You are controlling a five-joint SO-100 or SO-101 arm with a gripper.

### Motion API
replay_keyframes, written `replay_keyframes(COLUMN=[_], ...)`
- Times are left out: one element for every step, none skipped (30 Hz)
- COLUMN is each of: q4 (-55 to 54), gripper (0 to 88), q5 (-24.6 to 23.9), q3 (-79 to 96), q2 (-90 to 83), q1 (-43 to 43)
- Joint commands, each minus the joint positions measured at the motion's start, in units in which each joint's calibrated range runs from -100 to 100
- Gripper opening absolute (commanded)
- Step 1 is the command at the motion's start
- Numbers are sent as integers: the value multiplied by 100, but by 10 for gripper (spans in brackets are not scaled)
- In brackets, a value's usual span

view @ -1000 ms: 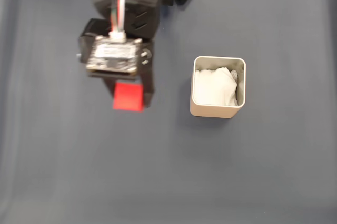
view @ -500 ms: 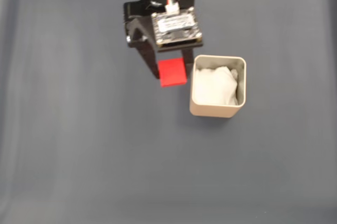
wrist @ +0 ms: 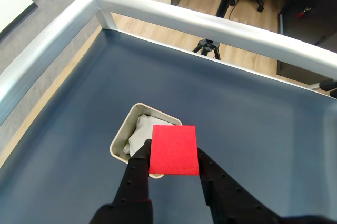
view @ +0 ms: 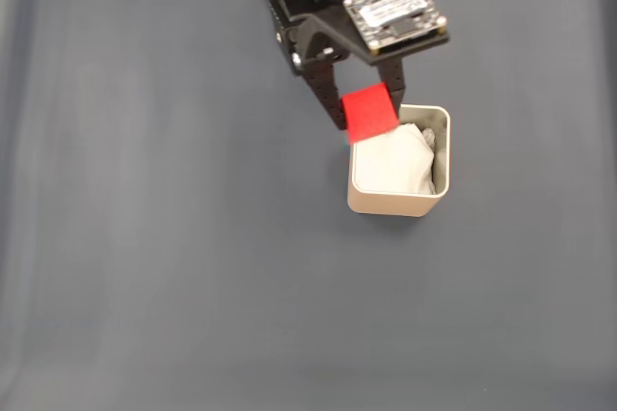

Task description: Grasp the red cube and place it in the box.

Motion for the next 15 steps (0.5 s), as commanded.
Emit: replay_keyframes(q4=[37,37,37,37,37,37,37,37,20,4,-13,-37,-54,-300,-333], gripper=[2,2,2,2,2,2,2,2,2,2,2,2,2,2,2], q5=[20,20,20,20,20,20,20,24,29,39,44,44,44,59,59], q3=[2,20,39,57,75,93,102,121,148,166,184,194,194,212,212], q2=[-191,-209,-217,-226,-226,-226,-209,-191,-174,-148,-113,-70,-27,216,250], q1=[-180,-230,-279,-329,-365,-393,-421,-443,-464,-478,-492,-514,-521,-492,-485])
